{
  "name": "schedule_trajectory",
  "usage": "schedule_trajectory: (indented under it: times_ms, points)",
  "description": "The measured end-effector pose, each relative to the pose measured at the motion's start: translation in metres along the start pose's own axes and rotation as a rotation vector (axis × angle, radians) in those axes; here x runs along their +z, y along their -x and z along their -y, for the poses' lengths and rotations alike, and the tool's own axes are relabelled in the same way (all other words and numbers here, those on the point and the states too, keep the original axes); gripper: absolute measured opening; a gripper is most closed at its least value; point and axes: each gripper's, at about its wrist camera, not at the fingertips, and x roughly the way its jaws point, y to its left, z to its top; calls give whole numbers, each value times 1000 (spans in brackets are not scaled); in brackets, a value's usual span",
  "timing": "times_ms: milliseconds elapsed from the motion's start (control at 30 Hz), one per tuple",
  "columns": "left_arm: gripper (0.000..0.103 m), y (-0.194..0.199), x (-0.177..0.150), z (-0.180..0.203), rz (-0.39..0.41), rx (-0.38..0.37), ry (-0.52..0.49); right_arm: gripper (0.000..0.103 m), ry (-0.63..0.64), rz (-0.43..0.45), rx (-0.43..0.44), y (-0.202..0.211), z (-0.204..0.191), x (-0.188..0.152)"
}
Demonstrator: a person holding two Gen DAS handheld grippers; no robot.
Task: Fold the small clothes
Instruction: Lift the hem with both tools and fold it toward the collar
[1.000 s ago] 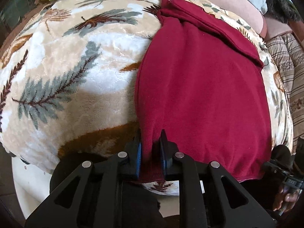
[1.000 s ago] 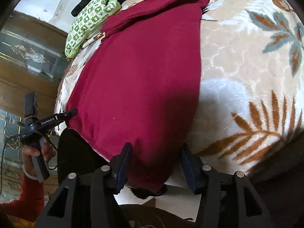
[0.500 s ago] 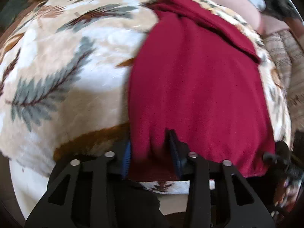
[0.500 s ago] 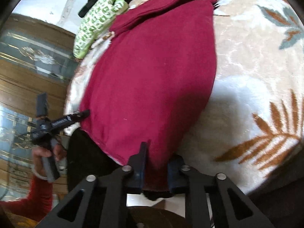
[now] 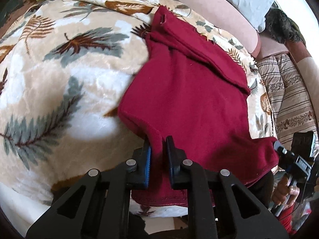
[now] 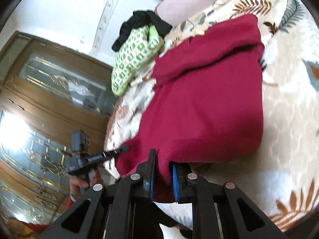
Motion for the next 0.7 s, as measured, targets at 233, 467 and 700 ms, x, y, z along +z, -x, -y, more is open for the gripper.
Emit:
schedule_trajectory:
  times_ms: [233, 467, 700]
  points:
    - [13, -6, 8, 8, -34, -8, 0, 13, -9, 20, 1, 6, -2, 9]
    - [53, -18, -10, -3, -104, 0, 66, 13, -6, -11, -7, 4, -4, 0]
    - [56, -36, -31, -6, -144, 30, 77, 13, -5, -31, -28, 6, 0, -11]
